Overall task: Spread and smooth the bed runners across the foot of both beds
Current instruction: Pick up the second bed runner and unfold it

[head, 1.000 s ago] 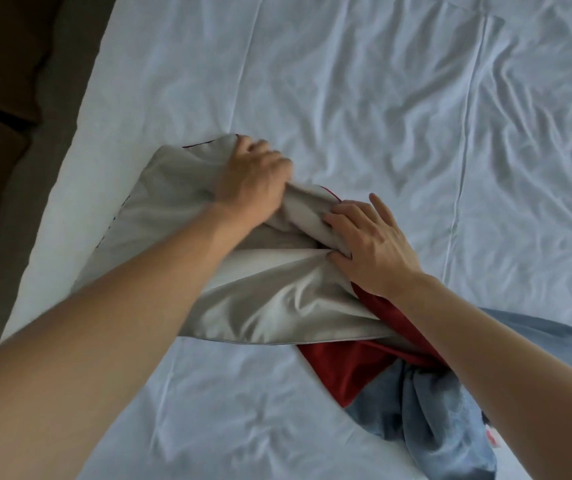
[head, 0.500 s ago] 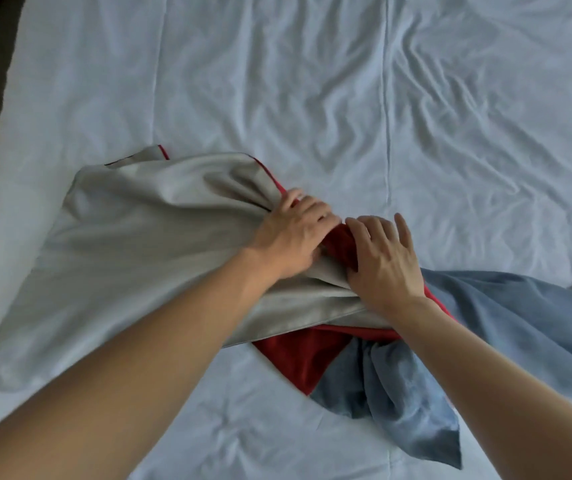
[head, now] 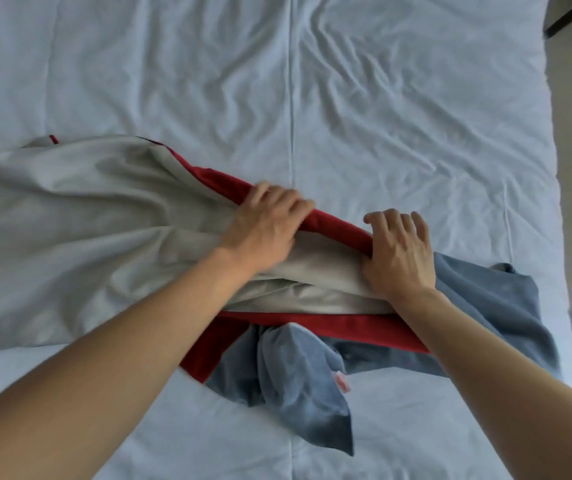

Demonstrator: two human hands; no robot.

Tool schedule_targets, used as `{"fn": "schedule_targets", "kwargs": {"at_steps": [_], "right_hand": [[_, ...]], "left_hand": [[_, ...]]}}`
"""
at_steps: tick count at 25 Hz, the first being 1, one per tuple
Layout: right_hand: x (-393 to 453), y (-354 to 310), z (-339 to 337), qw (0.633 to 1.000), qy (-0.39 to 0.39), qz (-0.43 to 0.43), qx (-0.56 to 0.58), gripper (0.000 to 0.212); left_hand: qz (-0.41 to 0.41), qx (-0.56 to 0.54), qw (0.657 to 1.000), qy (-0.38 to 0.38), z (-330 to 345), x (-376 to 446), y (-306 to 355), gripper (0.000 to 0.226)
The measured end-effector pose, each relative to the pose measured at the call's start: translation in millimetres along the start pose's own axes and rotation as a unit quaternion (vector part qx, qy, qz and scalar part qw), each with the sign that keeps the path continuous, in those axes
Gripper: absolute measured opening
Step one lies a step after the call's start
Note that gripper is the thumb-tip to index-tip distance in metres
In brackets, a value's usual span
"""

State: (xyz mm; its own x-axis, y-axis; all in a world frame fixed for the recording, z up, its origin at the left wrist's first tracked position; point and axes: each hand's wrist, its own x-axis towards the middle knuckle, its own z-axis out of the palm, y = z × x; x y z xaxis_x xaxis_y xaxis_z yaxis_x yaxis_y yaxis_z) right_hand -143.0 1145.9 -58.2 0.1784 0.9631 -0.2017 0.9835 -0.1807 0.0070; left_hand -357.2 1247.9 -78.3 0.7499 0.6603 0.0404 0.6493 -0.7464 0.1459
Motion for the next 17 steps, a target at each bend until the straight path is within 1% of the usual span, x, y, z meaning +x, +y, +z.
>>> {"fn": "schedule_targets", "kwargs": {"at_steps": [1, 2, 4, 6, 9, 11, 12, 13, 15, 17], "right_hand": [[-1.3, 13.7, -0.2, 1.000, -0.004, -0.005, -0.001, 0.052], [0.2, 26.4, -0.9, 1.000, -0.002, -0.007, -0.001, 0.053], [6.4, 53.7, -1.9, 1.000, 0.004, -0.003, -0.007, 0.054], [16.0, 79.2, -1.3, 1.000, 0.012, 0.003, -0.009, 0.051], [26.4, 97.9, -0.8, 1.000, 0.020, 0.015, -0.001, 0.046], [29.1, 106.5, 1.1, 1.000, 0.000, 0.022, 0.000, 0.043], [28.7, 110.4, 2.3, 0.999, -0.018, 0.027, 0.001, 0.042], [27.8, 113.3, 3.5, 0.999, -0.036, 0.034, 0.011, 0.040], [21.0, 115.2, 3.4, 0.997, -0.049, 0.038, 0.049, 0.043], [3.1, 114.7, 5.0, 0.997, -0.027, 0.009, 0.077, 0.053]], "left_hand": [[0.036, -0.004, 0.999, -0.004, 6.6, 4.7, 25.5, 0.046], [0.046, 0.000, 0.999, -0.011, 11.8, 11.9, 42.1, 0.039], [0.021, 0.020, 1.000, -0.003, 14.4, 34.4, 48.2, 0.024], [-0.027, 0.040, 0.999, 0.003, 10.7, 62.0, 37.3, 0.018], [-0.108, 0.065, 0.991, -0.047, 7.2, 93.7, 20.3, 0.019], [-0.141, 0.067, 0.986, -0.059, 9.4, 103.3, 28.3, 0.025], [-0.142, 0.057, 0.987, -0.059, 11.4, 104.3, 38.8, 0.030], [-0.123, 0.036, 0.990, -0.051, 14.7, 104.5, 52.6, 0.035], [-0.029, -0.019, 0.999, -0.037, 22.1, 105.9, 92.6, 0.040], [0.071, -0.052, 0.996, -0.031, 33.4, 107.4, 140.6, 0.033]]}}
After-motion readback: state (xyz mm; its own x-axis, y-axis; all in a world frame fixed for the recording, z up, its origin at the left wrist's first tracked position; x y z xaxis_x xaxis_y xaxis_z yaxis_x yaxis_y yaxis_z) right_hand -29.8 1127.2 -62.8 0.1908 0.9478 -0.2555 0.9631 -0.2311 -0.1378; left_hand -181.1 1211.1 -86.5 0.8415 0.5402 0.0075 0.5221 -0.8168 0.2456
